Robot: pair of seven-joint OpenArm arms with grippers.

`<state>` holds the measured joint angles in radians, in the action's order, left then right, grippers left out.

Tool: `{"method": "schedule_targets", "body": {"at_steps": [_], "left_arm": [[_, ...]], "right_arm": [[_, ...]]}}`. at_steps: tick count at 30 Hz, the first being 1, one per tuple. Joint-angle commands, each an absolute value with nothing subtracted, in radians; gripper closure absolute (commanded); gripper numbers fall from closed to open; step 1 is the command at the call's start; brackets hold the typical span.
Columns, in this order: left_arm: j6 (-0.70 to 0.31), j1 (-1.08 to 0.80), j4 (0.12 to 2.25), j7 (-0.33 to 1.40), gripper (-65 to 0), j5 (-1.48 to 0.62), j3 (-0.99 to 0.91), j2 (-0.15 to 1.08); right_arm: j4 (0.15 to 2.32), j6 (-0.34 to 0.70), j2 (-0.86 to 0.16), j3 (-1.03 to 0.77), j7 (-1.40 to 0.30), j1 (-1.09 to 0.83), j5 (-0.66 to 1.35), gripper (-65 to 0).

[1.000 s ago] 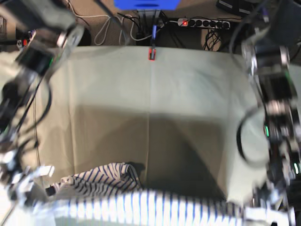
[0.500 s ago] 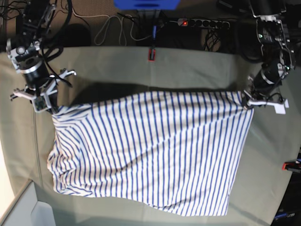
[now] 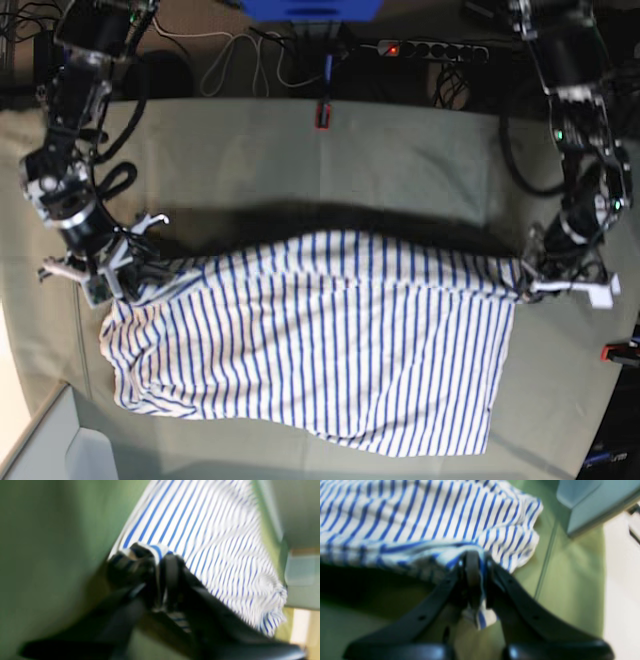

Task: Layout the t-shirt on the table in an organized manner, then fold the t-shirt properly
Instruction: 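Hold the shirt edge with both grippers and pull it taut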

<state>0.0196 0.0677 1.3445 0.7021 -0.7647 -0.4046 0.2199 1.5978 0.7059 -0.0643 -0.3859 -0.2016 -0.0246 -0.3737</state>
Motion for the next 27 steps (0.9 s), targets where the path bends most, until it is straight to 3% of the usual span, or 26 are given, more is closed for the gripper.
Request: {"method": "schedule_targets", "body": {"at_steps": [1, 6, 10, 16, 23, 25, 27], "left_arm": [[0.01, 0.107, 1.346, 0.733, -19.8, -0.756, -0.389, 0.226], [0.004, 0.194, 1.351, 0.875, -49.7, -0.713, -0.383, 0.223], [0.004, 0.134, 1.466, 0.909, -63.1, -0.714, -0.384, 0.223], [0.004, -0.05, 1.484, 0.746, -63.1, -0.746, -0.418, 0.194], [0.002, -0.039, 1.369, 0.634, -62.8, -0.754, -0.4, 0.186], [0.002, -0.018, 1.371, 0.631, -59.9, -0.754, -0.377, 0.186], [0.002, 0.004, 1.371, 0.625, -52.5, -0.754, -0.367, 0.186]], "right_arm": [[1.601, 0.698, -0.074, -0.384, -0.179, 0.002, -0.394, -6.0], [1.578, 0.698, -0.077, -0.389, -0.177, 0.044, -0.449, -22.0], [1.612, 0.698, -0.077, -0.392, -0.174, 0.033, -0.449, -27.4], [1.664, 0.698, -0.048, -0.406, -0.171, -0.036, -0.447, -27.3], [1.659, 0.698, -0.027, -0.406, -0.171, -0.085, -0.447, -27.3], [1.656, 0.698, -0.024, -0.406, -0.171, -0.09, -0.447, -27.3], [1.658, 0.698, -0.022, -0.406, -0.171, -0.093, -0.447, -27.3]]}}
